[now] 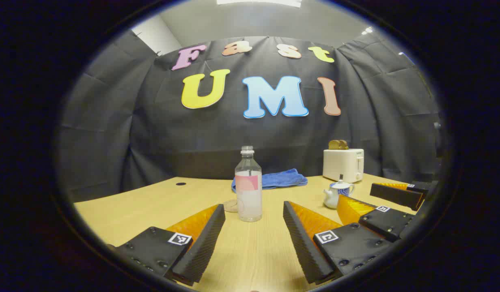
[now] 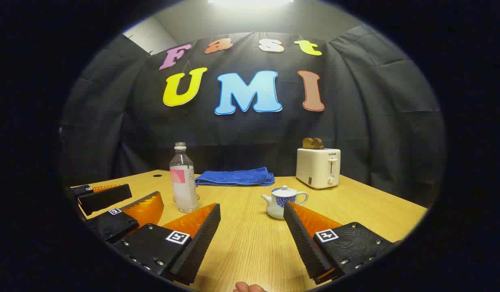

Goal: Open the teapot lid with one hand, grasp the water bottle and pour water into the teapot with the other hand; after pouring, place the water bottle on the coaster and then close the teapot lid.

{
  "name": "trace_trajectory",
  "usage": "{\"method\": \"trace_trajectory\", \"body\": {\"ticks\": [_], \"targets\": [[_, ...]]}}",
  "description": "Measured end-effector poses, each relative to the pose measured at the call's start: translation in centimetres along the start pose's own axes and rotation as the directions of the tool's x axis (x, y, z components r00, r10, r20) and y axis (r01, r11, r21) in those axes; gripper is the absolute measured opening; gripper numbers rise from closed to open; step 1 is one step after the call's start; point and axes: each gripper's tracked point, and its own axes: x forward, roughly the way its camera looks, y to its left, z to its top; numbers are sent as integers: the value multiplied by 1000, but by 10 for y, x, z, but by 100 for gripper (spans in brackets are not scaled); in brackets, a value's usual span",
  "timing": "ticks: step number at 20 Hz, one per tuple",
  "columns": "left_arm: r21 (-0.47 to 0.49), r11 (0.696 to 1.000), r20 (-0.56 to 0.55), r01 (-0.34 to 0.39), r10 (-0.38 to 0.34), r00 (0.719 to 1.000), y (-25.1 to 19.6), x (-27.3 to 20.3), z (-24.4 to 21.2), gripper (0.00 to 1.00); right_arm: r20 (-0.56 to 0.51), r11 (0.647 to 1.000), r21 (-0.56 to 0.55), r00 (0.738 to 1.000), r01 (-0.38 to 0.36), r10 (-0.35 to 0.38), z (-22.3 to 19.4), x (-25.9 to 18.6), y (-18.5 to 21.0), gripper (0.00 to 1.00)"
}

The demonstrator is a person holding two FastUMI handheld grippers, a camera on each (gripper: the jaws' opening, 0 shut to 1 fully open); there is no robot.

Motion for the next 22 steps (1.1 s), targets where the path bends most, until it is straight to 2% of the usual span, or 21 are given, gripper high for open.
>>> {"method": "trace_trajectory", "body": {"ticks": [3, 7, 9, 11, 12, 16, 17, 20, 22], "targets": [[2, 1000, 1, -15, 15, 1000, 3, 1, 0, 100, 1, 1000, -1, 1000, -23, 23, 0, 0, 4, 97], [2, 1000, -3, -8, 8, 1000, 2, 4, -1, 100, -1, 1000, -1, 1000, -1, 1, 0, 0, 0, 97], [2, 1000, -2, 3, -3, 1000, -1, 4, 0, 100, -2, 999, 1, 999, 45, -45, 0, -1, -7, 96], [1, 1000, -3, 16, -16, 1000, -3, 4, 0, 100, -3, 999, 0, 999, 39, -39, 0, 0, -5, 97], [2, 1000, -1, 26, -26, 1000, -4, 4, 0, 100, -3, 999, 0, 999, 53, -53, 0, 0, -8, 96], [0, 999, 0, 52, -52, 999, -9, 5, 0, 100, -8, 978, 5, 978, 208, -208, -1, -1, -31, 97], [1, 998, 0, 58, -58, 998, -9, 5, 0, 100, -7, 979, 7, 979, 206, -206, -1, -2, -30, 97], [3, 998, -1, 65, -65, 998, -11, 6, 0, 100, -1, 999, 0, 999, 34, -34, 0, -1, -4, 96], [1, 996, 3, 86, -86, 996, -13, 6, 1, 100, 1, 1000, 0, 1000, 10, -10, 0, -1, -7, 96]]}}
